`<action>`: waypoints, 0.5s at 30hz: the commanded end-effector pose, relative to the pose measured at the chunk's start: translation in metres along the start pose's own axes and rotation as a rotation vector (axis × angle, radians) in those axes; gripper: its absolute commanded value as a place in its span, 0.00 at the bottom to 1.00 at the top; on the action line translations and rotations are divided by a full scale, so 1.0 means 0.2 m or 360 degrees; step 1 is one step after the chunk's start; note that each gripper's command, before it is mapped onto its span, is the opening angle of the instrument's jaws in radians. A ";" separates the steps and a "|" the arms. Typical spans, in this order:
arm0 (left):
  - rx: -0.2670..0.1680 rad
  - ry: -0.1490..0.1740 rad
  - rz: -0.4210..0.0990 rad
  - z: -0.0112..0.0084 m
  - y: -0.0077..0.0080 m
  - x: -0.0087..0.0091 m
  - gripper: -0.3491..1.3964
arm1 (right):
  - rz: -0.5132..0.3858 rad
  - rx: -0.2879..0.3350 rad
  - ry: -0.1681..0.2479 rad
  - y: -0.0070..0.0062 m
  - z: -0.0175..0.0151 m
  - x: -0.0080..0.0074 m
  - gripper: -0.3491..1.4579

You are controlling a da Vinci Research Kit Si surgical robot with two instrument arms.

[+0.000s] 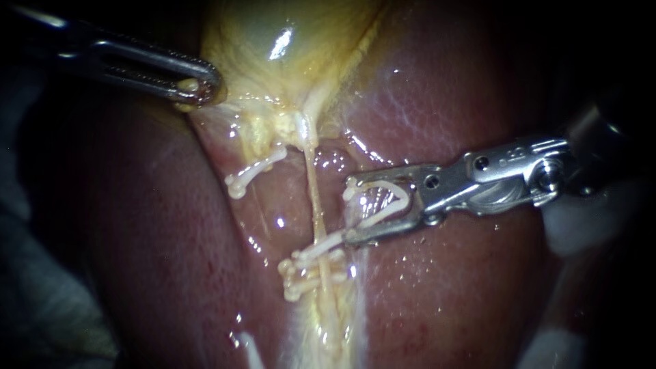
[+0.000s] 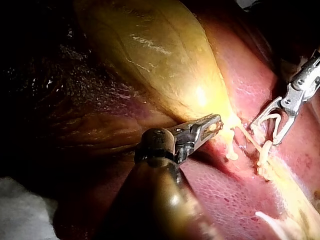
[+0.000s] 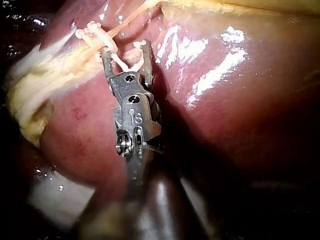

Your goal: Clipping second clip right tube

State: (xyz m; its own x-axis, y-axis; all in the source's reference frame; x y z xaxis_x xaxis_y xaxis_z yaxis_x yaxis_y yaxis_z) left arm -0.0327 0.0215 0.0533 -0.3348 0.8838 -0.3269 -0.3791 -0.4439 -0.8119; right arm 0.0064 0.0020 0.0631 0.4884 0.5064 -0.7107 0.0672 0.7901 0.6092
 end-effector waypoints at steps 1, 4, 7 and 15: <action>0.0000 0.0000 0.0000 0.000 0.000 0.000 0.00 | 0.0025 0.0010 0.0013 0.000 0.001 0.000 0.46; 0.0000 0.0000 0.0000 0.000 0.000 0.000 0.00 | 0.0091 0.0061 0.0059 0.000 0.001 0.000 0.45; 0.0000 0.0000 0.0000 0.000 0.000 0.000 0.00 | 0.0168 0.0120 0.0111 0.000 0.002 0.001 0.45; 0.0000 0.0000 0.0000 0.000 0.000 0.000 0.00 | 0.0327 0.0181 0.0169 0.002 0.010 0.001 0.46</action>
State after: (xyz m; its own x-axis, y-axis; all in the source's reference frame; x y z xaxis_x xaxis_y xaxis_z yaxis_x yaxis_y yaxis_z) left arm -0.0327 0.0215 0.0533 -0.3350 0.8837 -0.3269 -0.3793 -0.4440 -0.8118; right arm 0.0086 0.0016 0.0639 0.4060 0.6961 -0.5921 0.0724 0.6214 0.7801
